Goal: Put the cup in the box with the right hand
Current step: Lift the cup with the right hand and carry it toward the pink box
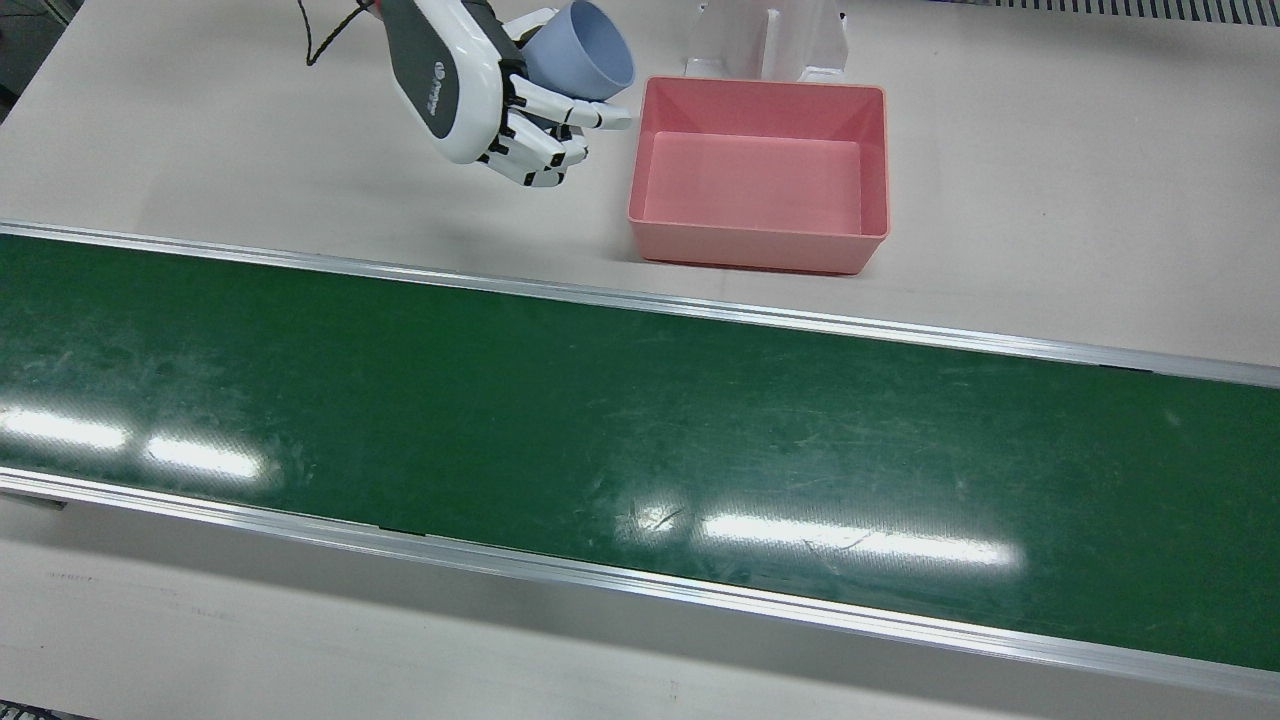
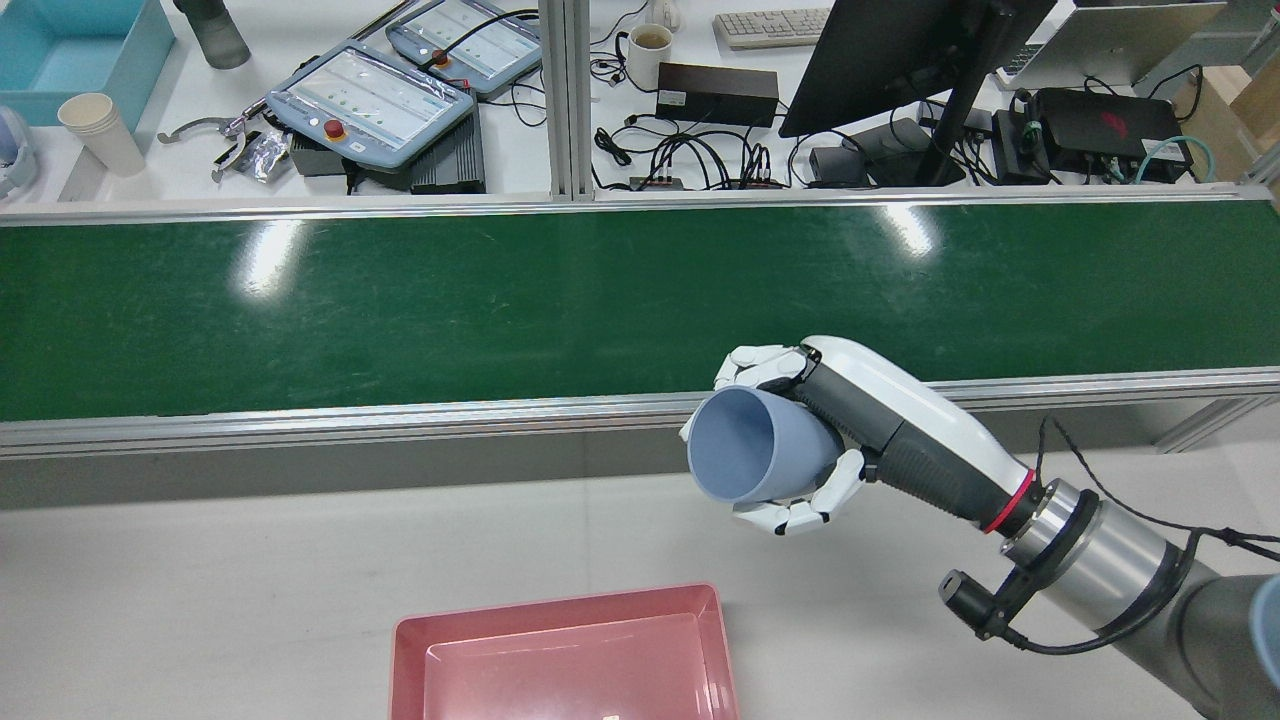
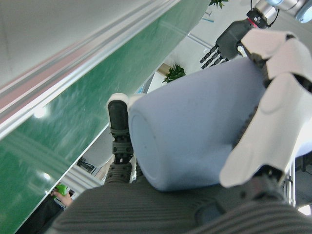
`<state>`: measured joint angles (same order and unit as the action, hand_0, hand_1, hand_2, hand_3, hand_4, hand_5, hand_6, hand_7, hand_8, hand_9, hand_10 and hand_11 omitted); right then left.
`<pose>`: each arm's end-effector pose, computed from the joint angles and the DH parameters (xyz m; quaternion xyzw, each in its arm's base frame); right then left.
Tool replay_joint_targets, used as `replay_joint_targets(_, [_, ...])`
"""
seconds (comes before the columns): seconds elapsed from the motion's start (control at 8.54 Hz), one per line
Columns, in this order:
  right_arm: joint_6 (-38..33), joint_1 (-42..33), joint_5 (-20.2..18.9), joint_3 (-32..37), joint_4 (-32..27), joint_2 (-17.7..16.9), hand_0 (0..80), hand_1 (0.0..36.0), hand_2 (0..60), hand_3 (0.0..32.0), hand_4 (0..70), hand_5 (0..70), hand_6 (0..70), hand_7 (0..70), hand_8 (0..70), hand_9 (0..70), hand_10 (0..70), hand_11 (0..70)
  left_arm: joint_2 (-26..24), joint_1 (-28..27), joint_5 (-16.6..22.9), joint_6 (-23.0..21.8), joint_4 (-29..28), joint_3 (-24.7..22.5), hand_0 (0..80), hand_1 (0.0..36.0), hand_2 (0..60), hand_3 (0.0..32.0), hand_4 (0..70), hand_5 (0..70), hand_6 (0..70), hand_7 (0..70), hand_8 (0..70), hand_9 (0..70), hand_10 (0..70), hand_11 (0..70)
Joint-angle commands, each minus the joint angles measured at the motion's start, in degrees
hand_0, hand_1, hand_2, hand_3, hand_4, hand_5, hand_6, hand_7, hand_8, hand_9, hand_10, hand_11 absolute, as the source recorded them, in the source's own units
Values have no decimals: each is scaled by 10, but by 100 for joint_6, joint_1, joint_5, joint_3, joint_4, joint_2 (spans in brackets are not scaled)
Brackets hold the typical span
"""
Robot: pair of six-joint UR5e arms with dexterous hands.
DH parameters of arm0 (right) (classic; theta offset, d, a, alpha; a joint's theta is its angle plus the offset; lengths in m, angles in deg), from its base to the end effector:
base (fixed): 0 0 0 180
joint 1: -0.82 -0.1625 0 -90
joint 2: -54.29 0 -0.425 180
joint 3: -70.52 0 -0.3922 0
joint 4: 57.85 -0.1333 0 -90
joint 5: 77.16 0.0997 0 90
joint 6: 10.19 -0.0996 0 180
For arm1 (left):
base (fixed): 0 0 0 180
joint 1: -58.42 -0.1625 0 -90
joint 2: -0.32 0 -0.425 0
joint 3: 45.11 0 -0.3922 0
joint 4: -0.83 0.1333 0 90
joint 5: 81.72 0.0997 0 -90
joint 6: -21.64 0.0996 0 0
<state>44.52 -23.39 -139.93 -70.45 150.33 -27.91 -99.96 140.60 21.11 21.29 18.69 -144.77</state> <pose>-0.2805 -0.3223 0.2890 0.0346 -0.8515 0.4165 0.3167 -0.0360 -0.5553 0.5430 -0.1283 0.7080 -0.6831 0.1252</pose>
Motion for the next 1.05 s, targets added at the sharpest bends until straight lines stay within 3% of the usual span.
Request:
replay_joint_targets(0.0, [469,1205,616,43,-14,195,477,234,482,0,99,105,220,700,398,641,205,313,0,0,0,0,-2,0,0,0,0,0,0,0,0,0,0,0,0,0])
replay_joint_targets(0.12, [478,1417,696,70,-22,196,478,257,449,0,0,78,110,403,142,269,49,93,0,0,0,0,-2,0,0,0,0,0,0,0,0,0,0,0,0,0])
replay_joint_targets(0.23, [470,1480,697,113,-22,196,483,265,414,0,0,63,62,228,15,69,0,0,0,-8,0,0,-2,8,0,0,0,0,0,0,0,0,0,0,0,0])
replay_joint_targets(0.35, [478,1524,697,123,-22,196,487,256,346,0,0,54,42,158,0,17,0,0,0,0,0,0,-2,0,0,0,0,0,0,0,0,0,0,0,0,0])
replay_joint_targets(0.59, [470,1551,697,114,-22,196,487,245,301,0,0,52,28,88,0,3,0,0,0,0,0,0,-2,8,0,0,0,0,0,0,0,0,0,0,0,0])
replay_joint_targets(0.82, [470,1577,697,114,-31,196,482,215,212,0,0,49,25,66,0,0,0,0,0,-8,0,0,-10,8,0,0,0,0,0,0,0,0,0,0,0,0])
replay_joint_targets(0.94, [470,1595,697,123,-40,196,477,206,204,0,0,47,28,83,0,2,0,0,0,0,0,0,-10,17,0,0,0,0,0,0,0,0,0,0,0,0])
